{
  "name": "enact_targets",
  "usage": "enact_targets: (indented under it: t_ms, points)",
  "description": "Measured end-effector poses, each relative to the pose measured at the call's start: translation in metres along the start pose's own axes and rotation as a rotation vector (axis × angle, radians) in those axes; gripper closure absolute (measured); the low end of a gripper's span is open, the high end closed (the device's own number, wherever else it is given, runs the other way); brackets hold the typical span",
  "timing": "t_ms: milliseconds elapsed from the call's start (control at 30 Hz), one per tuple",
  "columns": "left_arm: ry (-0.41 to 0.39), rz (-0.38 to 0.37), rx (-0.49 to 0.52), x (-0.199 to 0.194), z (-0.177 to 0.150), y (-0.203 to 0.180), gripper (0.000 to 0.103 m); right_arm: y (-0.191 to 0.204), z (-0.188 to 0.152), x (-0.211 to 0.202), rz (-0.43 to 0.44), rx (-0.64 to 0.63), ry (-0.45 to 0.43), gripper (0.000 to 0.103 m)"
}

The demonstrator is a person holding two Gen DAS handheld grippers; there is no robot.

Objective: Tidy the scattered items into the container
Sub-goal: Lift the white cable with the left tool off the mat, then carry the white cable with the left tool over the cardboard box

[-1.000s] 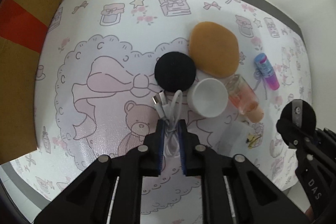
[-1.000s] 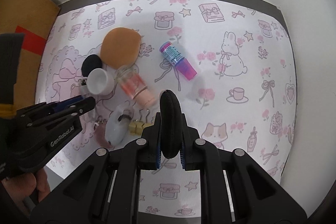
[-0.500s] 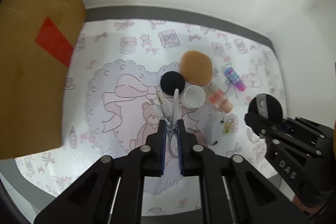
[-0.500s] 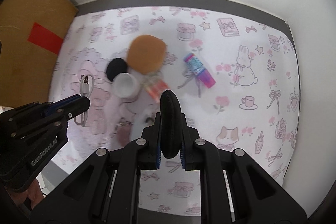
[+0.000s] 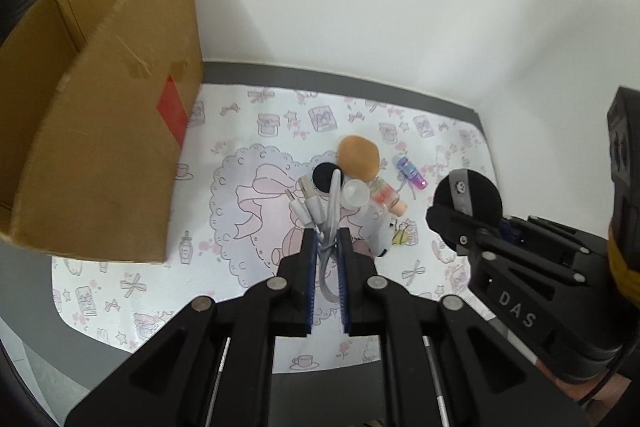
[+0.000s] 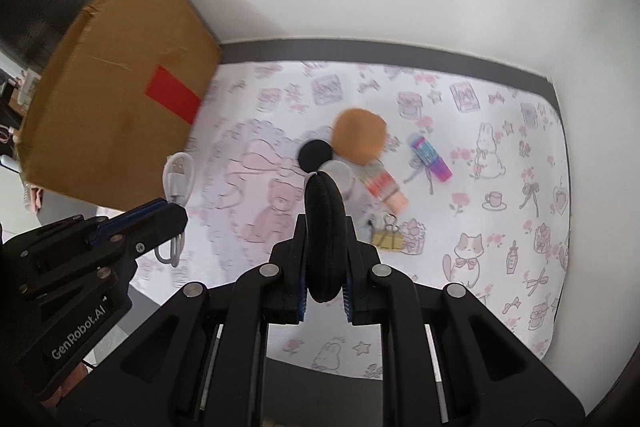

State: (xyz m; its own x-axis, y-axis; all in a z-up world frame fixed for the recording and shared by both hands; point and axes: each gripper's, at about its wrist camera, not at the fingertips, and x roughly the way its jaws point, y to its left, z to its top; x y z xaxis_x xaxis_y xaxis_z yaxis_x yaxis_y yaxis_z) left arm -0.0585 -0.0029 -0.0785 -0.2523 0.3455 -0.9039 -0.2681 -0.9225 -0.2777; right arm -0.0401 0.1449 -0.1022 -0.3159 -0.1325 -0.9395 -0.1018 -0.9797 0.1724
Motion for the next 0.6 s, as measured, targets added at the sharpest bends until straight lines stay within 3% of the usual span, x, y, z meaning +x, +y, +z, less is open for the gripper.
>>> enact_targets:
  t_ms: [600]
  points:
    - [-0.165,-0.012,-0.047,-0.106,0.022,0.043,0.093,0.081,0.031,-0.084,0.045,-0.138,-0.143,0.089]
